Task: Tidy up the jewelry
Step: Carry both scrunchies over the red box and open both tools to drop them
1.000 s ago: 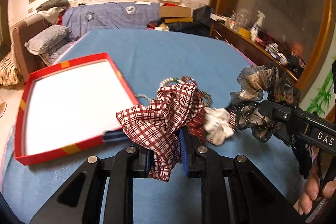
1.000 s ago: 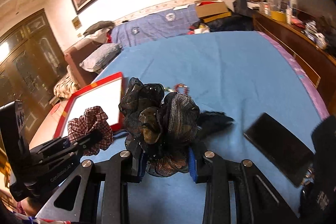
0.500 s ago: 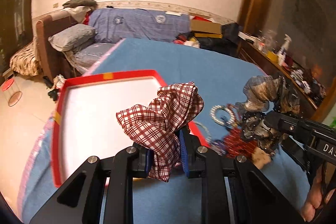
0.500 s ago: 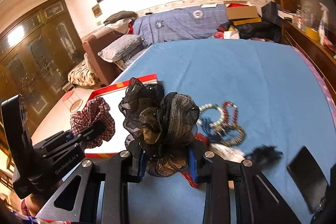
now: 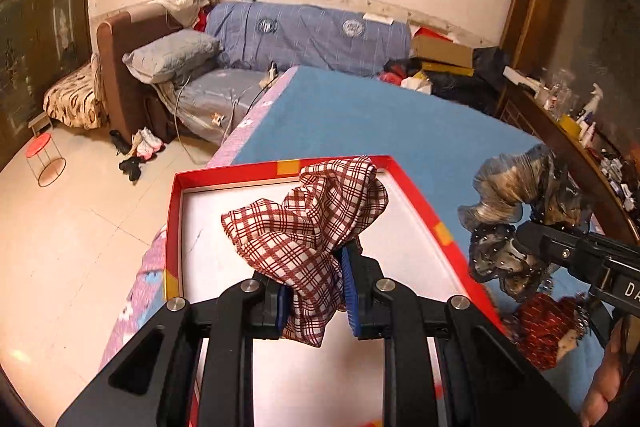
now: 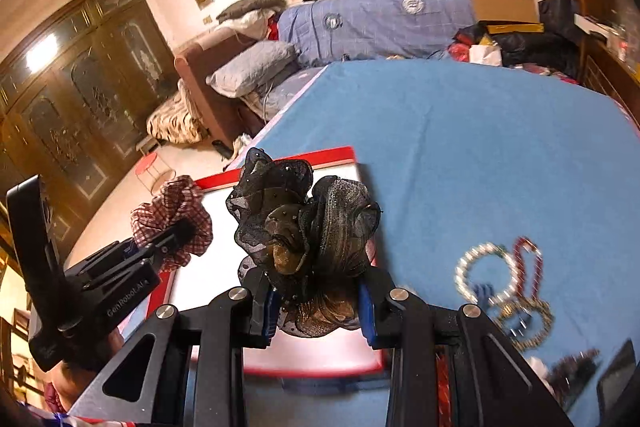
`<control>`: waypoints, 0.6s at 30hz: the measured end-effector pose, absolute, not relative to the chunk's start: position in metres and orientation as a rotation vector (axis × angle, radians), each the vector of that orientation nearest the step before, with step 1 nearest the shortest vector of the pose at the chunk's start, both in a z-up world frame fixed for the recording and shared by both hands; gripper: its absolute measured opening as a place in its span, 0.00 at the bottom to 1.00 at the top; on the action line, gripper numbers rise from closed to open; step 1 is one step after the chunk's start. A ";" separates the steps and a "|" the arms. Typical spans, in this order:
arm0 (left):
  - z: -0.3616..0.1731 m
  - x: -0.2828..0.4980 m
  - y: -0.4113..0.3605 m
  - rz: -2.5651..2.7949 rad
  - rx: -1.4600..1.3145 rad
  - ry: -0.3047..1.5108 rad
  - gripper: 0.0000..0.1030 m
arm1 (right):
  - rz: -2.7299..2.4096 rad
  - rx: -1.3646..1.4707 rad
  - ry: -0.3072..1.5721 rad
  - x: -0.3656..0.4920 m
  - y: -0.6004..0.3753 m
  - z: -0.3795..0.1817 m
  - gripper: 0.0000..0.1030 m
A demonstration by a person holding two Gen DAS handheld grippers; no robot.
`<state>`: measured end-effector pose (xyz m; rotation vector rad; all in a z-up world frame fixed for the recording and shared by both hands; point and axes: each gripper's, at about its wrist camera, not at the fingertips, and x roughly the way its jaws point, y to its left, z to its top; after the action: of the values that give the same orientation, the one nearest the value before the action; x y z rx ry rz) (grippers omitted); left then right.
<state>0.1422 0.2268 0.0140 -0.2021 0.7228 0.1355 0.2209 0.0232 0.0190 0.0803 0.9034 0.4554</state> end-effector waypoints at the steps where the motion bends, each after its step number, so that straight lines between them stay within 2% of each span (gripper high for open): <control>1: 0.010 0.149 0.231 0.142 -0.204 0.736 0.21 | 0.460 0.079 0.907 0.227 0.029 0.017 0.34; 18: -0.032 0.218 0.268 0.175 -0.294 0.868 0.21 | 0.444 0.126 1.035 0.315 0.092 -0.042 0.35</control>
<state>0.2179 0.2681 -0.0320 -0.2940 0.8679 0.1745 0.3155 0.0921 -0.0425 0.1262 1.0354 0.4438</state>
